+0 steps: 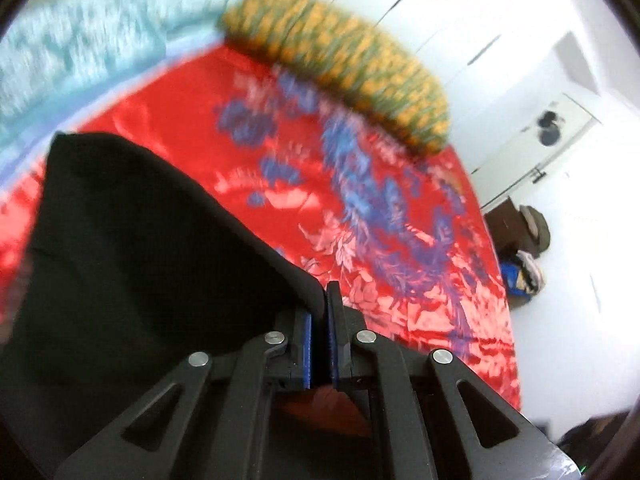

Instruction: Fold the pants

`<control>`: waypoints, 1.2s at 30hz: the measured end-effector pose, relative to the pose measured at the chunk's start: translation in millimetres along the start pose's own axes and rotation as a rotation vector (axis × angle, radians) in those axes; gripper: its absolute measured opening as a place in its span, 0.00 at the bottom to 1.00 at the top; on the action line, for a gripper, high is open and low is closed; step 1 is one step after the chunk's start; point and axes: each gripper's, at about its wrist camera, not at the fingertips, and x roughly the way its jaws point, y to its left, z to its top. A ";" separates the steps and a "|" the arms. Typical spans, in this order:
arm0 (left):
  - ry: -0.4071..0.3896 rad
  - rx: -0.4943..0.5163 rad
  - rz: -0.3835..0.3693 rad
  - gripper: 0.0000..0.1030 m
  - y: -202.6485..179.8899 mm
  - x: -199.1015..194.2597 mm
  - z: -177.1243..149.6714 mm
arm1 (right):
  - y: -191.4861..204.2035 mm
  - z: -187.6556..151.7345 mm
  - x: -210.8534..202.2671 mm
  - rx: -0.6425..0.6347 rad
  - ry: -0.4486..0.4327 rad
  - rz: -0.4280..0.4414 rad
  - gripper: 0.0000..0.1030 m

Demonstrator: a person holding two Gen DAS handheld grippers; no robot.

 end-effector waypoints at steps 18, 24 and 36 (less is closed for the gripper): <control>-0.028 -0.061 0.038 0.04 32.5 -73.5 -77.6 | -18.7 31.2 47.3 -0.064 0.314 -0.111 0.12; -0.091 -0.011 0.074 0.03 26.0 -104.2 -110.3 | 10.8 74.3 25.3 -0.196 0.162 -0.035 0.12; 0.205 0.027 0.193 0.03 32.8 -37.5 -199.5 | -135.7 -8.0 64.7 0.059 0.466 -0.318 0.12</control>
